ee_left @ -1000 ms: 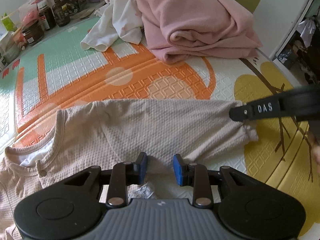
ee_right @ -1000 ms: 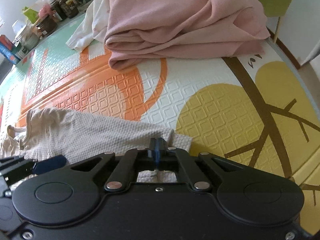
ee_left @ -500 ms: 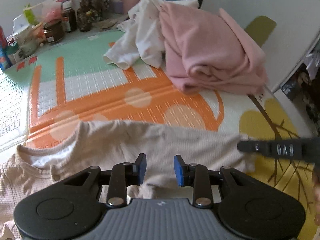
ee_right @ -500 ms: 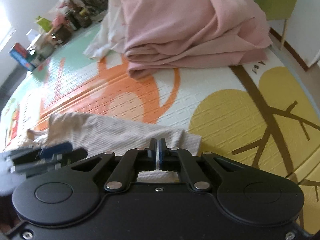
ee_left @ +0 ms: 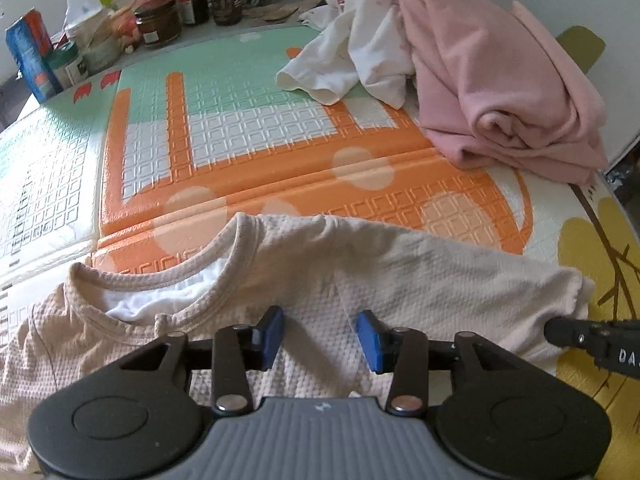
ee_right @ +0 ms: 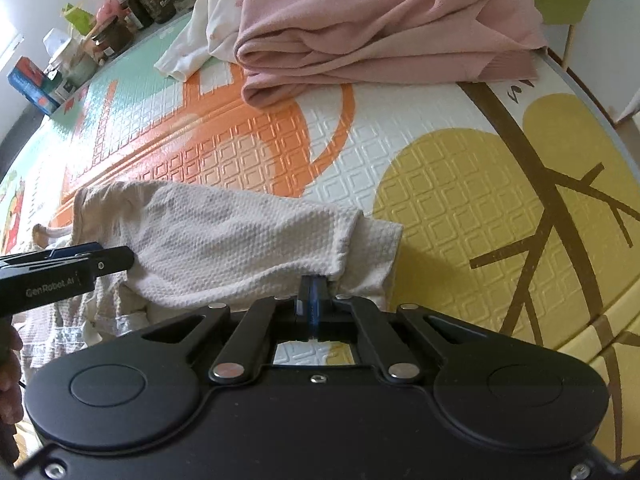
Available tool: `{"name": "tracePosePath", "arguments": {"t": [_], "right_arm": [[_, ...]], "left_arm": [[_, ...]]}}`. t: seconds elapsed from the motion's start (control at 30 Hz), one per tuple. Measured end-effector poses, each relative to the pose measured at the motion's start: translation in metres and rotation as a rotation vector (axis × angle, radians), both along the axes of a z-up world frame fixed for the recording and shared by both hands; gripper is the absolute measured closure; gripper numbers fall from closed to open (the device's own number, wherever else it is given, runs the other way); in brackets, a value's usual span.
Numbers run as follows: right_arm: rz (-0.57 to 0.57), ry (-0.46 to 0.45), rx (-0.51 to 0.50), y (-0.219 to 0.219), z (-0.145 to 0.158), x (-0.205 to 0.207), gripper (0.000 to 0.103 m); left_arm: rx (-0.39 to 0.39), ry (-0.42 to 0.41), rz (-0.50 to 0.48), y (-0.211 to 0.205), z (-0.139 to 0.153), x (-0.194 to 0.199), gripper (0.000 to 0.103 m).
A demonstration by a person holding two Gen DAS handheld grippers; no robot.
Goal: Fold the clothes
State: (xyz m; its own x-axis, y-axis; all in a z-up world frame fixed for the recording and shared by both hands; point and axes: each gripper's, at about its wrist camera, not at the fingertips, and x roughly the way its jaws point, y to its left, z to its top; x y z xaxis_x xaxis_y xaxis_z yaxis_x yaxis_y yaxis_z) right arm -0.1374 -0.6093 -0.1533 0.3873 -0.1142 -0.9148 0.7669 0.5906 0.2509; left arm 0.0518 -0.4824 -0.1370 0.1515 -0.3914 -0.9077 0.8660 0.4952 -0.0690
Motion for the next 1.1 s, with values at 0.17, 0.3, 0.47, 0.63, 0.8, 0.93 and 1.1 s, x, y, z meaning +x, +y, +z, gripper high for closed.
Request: {"name": "tracePosePath", "arguments": {"t": [0.17, 0.3, 0.47, 0.63, 0.8, 0.93, 1.1], "right_arm": [[0.065, -0.094, 0.051, 0.014, 0.019, -0.012, 0.098], [0.139, -0.102, 0.069, 0.037, 0.028, -0.02, 0.092], [0.204, -0.081, 0.07, 0.066, 0.032, -0.027, 0.092], [0.244, -0.05, 0.055, 0.087, 0.031, -0.036, 0.092], [0.275, -0.023, 0.058, 0.101, 0.026, -0.043, 0.083], [0.297, 0.008, 0.048, 0.111, 0.018, -0.046, 0.083], [0.314, 0.028, 0.037, 0.119, 0.013, -0.052, 0.083]], "left_arm": [[-0.021, 0.002, -0.004, 0.004, 0.017, -0.006, 0.064], [-0.033, -0.02, -0.033, 0.012, 0.03, -0.018, 0.064], [-0.02, -0.043, -0.062, 0.025, 0.033, -0.03, 0.064], [-0.002, -0.045, -0.072, 0.039, 0.026, -0.038, 0.064], [0.009, -0.012, -0.055, 0.045, 0.017, -0.037, 0.064], [0.017, -0.003, -0.048, 0.043, 0.011, -0.037, 0.064], [0.024, 0.0, -0.035, 0.038, 0.007, -0.037, 0.064]]}}
